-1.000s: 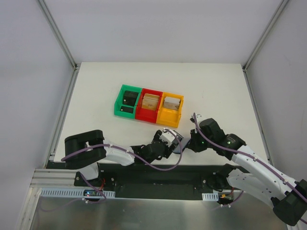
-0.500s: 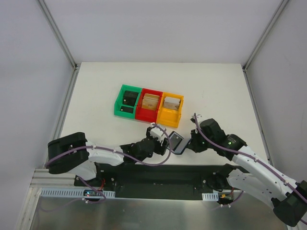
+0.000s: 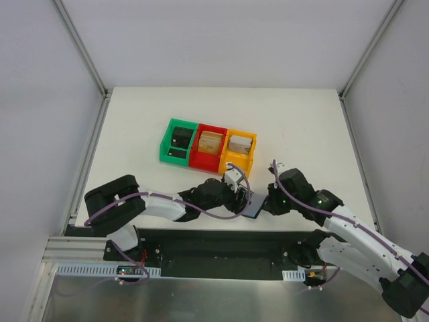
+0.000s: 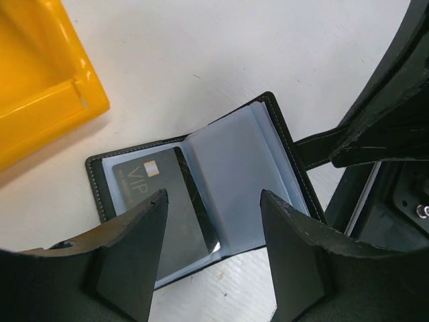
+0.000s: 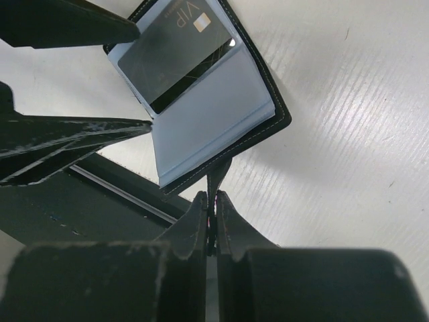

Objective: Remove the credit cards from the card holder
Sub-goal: Remove the credit card from the card holder.

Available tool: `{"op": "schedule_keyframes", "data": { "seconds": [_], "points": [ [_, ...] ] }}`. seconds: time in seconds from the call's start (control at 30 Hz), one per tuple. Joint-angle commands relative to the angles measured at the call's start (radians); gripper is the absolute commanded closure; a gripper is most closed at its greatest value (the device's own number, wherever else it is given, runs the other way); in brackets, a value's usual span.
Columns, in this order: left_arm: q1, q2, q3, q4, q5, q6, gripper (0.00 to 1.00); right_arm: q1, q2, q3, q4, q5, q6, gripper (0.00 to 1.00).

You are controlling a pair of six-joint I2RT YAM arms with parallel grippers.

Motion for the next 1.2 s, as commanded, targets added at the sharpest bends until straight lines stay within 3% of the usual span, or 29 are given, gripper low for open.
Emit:
{"op": "schedule_keyframes", "data": {
  "seconds": [0.0, 0.4, 0.9, 0.97, 1.07, 1.17],
  "points": [
    [0.001, 0.075, 0.059, 0.001, 0.056, 0.022, 0.44, -0.006, 0.000, -0.013, 0.015, 0.019, 0.039, 1.00],
    [0.001, 0.121, 0.011, -0.096, -0.139, -0.044, 0.58, -0.062, 0.080, -0.019, 0.059, 0.049, 0.076, 1.00],
    [-0.009, 0.016, -0.117, -0.099, -0.226, -0.159, 0.61, -0.146, 0.275, 0.036, 0.187, 0.048, 0.044, 1.00],
    [-0.011, -0.010, -0.133, -0.097, -0.234, -0.159, 0.59, -0.151, 0.272, 0.036, 0.187, 0.040, 0.043, 0.92],
    [-0.013, -0.073, -0.150, -0.099, -0.246, -0.146, 0.47, -0.151, 0.224, 0.036, 0.166, 0.045, 0.045, 0.60],
    [-0.020, -0.148, -0.154, -0.143, -0.301, -0.151, 0.39, -0.149, 0.167, 0.053, 0.117, 0.089, 0.047, 0.38]
  ]
}}
